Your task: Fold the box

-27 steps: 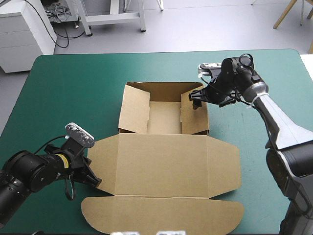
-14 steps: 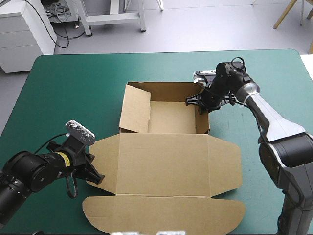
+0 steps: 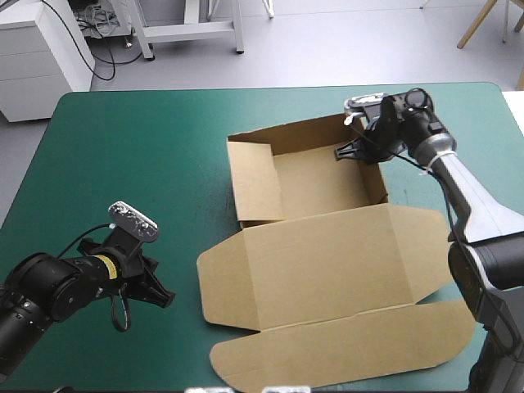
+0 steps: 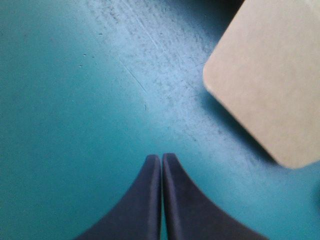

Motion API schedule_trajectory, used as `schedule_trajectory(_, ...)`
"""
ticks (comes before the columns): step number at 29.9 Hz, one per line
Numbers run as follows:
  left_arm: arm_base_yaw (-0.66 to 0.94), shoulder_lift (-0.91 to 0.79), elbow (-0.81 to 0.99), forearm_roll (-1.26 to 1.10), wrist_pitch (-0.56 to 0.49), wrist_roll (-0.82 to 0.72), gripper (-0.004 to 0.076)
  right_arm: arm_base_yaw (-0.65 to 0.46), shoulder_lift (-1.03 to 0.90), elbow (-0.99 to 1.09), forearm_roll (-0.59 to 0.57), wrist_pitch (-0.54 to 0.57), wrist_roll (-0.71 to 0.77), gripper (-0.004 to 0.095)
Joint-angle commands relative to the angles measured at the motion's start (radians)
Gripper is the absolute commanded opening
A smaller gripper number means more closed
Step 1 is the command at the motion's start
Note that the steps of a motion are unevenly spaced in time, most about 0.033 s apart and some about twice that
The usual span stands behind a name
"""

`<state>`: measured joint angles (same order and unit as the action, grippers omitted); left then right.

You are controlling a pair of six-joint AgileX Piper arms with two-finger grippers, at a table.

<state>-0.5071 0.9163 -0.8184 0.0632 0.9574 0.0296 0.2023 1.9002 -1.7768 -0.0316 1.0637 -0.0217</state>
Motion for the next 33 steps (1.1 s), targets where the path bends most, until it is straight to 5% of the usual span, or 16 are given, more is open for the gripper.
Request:
schedule_trajectory(1, -0.006, -0.013, -0.024, 0.014, -0.013, -0.009, -0.0010, -0.120, -0.107, -0.054, -0.072, -0.036, -0.032, -0.0019)
schedule_trajectory(13, -0.006, -0.013, -0.024, 0.118, 0.014, -0.009, -0.0010, -0.564, -0.128, -0.046, -0.034, -0.038, 0.022, -0.0019)
schedule_trajectory(23, -0.006, -0.013, -0.024, 0.134, 0.014, 0.000, -0.0010, -0.684, -0.079, -0.037, 0.003, -0.052, -0.030, 0.0010)
schedule_trajectory(27, -0.006, -0.013, -0.024, 0.134, 0.018, 0.000, -0.0010, -0.684, -0.073, -0.037, 0.032, -0.073, -0.056, 0.0228)
schedule_trajectory(33, -0.006, -0.013, -0.024, 0.138, 0.018, 0.000, -0.0010, -0.684, -0.073, -0.037, 0.041, -0.078, -0.071, 0.0857)
